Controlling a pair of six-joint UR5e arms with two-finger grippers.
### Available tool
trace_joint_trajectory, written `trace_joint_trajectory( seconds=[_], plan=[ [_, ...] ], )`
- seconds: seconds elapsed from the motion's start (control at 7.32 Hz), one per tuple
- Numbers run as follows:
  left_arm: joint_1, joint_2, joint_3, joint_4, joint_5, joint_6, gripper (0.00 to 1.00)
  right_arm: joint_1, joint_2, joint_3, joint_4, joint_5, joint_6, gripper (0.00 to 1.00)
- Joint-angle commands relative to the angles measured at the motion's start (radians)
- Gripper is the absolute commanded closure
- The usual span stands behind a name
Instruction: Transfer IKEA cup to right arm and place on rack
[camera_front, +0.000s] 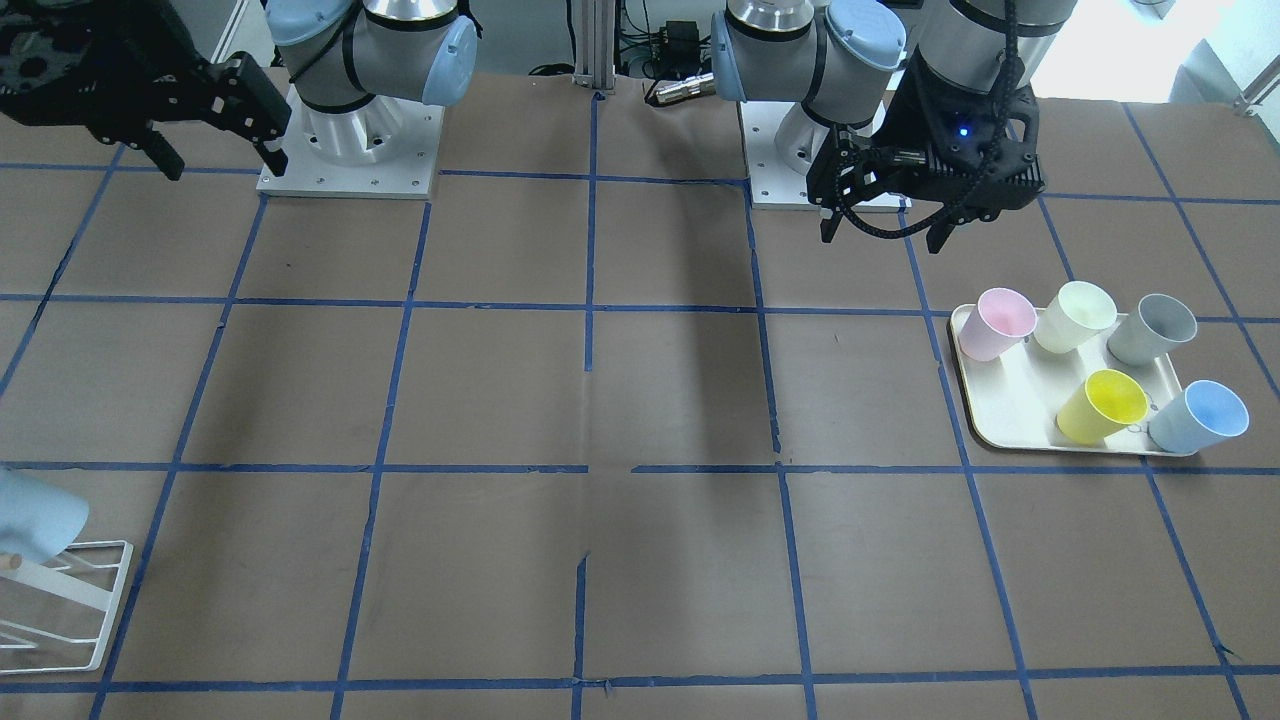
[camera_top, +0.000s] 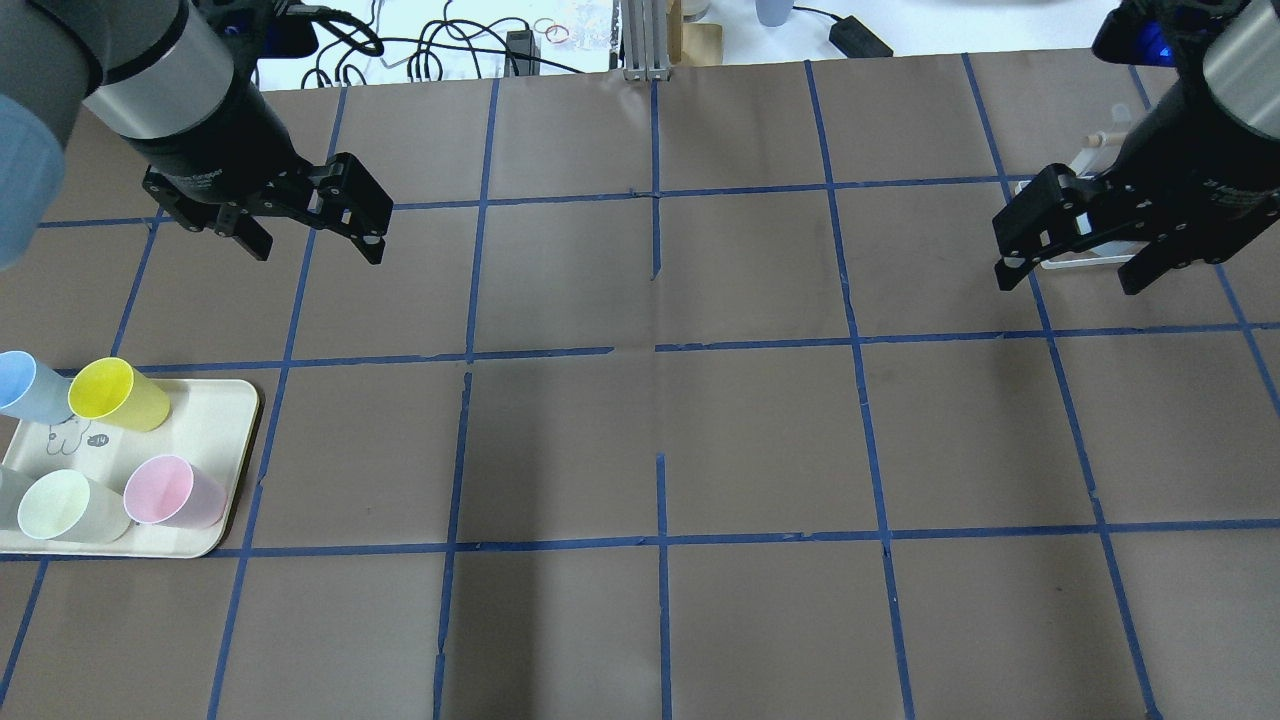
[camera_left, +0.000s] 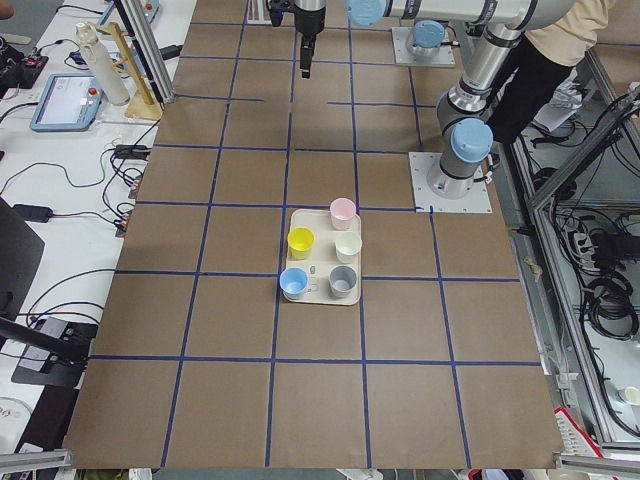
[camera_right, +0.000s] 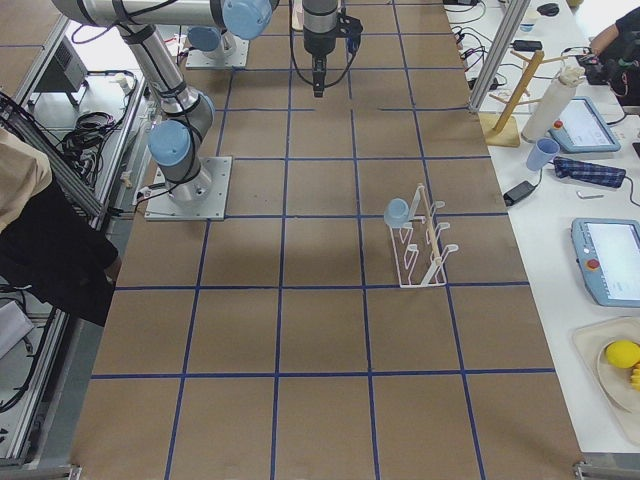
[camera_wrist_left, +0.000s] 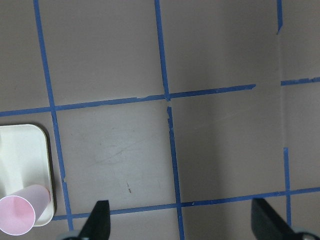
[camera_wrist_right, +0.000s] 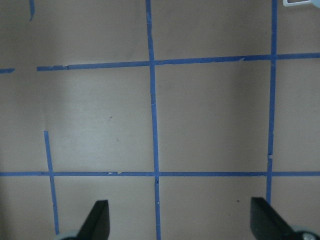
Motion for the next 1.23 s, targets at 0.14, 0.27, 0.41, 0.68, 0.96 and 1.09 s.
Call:
trace_joint_trajectory(
  seconds=[0.14,0.27,0.41,0.68,0.96,1.09],
  plan=[
    [0.0,0.0,0.0,-0.001,0.0,0.0,0.0,0.115,-0.028,0.08,0.001,-0.009,0.111,0.0],
    [0.0,0.0,0.0,0.002,0.0,0.0,0.0,0.117,-0.048,0.106,-0.019,0.002,0.128,0.0],
    [0.0,0.0,0.0,-0.001,-0.001,0.0,0.0,0.126,-0.048,0.116,-0.066,0.005,0.168,0.0],
    [0.0,0.0,0.0,0.002,0.0,0.0,0.0,0.183,-0.048,0.116,-0.074,-0.057,0.229,0.0],
    [0.0,0.0,0.0,-0.001,-0.001,-0.001,0.0,0.183,-0.048,0.114,-0.079,-0.076,0.219,0.0],
    [0.0,0.0,0.0,0.002,-0.001,-0.001,0.0,0.177,-0.05,0.11,-0.08,-0.078,0.217,0.0]
  ],
)
